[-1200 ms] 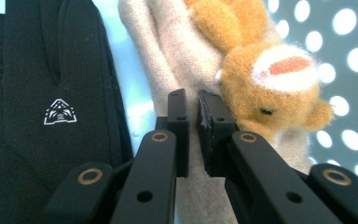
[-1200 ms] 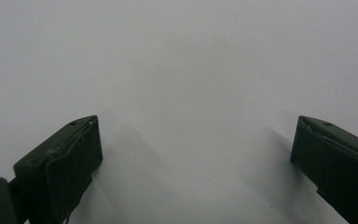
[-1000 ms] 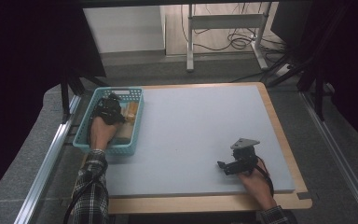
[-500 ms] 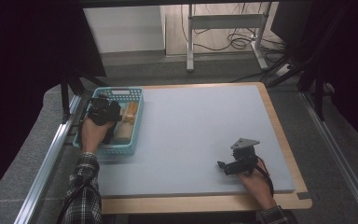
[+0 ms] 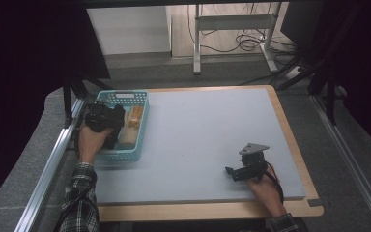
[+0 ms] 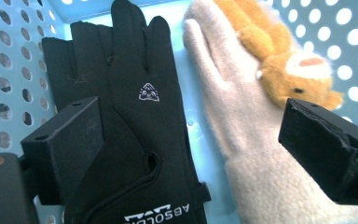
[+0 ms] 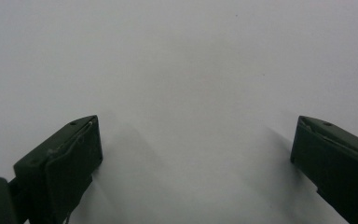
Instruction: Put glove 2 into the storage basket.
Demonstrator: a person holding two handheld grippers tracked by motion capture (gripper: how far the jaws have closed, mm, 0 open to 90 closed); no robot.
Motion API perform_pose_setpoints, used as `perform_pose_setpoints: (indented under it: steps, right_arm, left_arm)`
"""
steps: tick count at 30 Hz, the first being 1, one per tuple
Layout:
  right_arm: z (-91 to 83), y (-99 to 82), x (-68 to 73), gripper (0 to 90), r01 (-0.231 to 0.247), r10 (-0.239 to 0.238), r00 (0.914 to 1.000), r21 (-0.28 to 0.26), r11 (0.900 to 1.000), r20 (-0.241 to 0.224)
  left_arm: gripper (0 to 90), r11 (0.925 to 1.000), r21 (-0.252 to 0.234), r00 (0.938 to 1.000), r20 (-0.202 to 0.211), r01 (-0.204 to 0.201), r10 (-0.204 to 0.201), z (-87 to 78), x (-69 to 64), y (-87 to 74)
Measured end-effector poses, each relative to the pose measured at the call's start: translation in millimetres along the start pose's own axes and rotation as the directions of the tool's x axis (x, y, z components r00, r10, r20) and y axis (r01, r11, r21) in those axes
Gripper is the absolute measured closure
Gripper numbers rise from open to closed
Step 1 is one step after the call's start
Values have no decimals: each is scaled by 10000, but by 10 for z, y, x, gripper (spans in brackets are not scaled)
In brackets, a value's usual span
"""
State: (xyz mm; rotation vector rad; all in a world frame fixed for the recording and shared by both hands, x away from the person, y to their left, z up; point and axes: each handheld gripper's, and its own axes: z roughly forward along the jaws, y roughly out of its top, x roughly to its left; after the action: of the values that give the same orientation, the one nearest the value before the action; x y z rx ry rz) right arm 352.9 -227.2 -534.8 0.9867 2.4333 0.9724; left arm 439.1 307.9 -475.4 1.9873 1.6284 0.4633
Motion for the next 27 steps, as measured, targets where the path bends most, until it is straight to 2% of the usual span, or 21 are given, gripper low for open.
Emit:
perform_pose_setpoints:
  steps: [4, 10, 13, 19, 23, 27]
  right_arm:
    - [0, 0, 0, 16, 0, 0, 10000, 0, 10000, 0]
    - [0, 0, 0, 16, 0, 0, 10000, 0, 10000, 3]
    - [0, 0, 0, 16, 2, -2, 10000, 1, 10000, 3]
    - [-1, 0, 0, 16, 4, -4, 10000, 3, 10000, 6]
    - [-1, 0, 0, 16, 4, -4, 10000, 3, 10000, 5]
    - [-1, 0, 0, 16, 1, -1, 10000, 2, 10000, 5]
  left_arm:
    - [62, 9999, -72, 9998, 200, -72, 73, -38, -25, -15]
    - [49, 9987, -316, 9981, 461, -388, 402, -100, -89, -25]
    - [39, 9971, -537, 9957, 721, -544, 582, -124, -117, -32]
    - [26, 9936, -874, 9920, 978, -714, 798, -159, -145, -54]
    - [16, 9917, -872, 9888, 1076, -942, 1034, -178, -163, -71]
    - [0, 9906, -1115, 9872, 1287, -796, 938, -211, -176, -96]
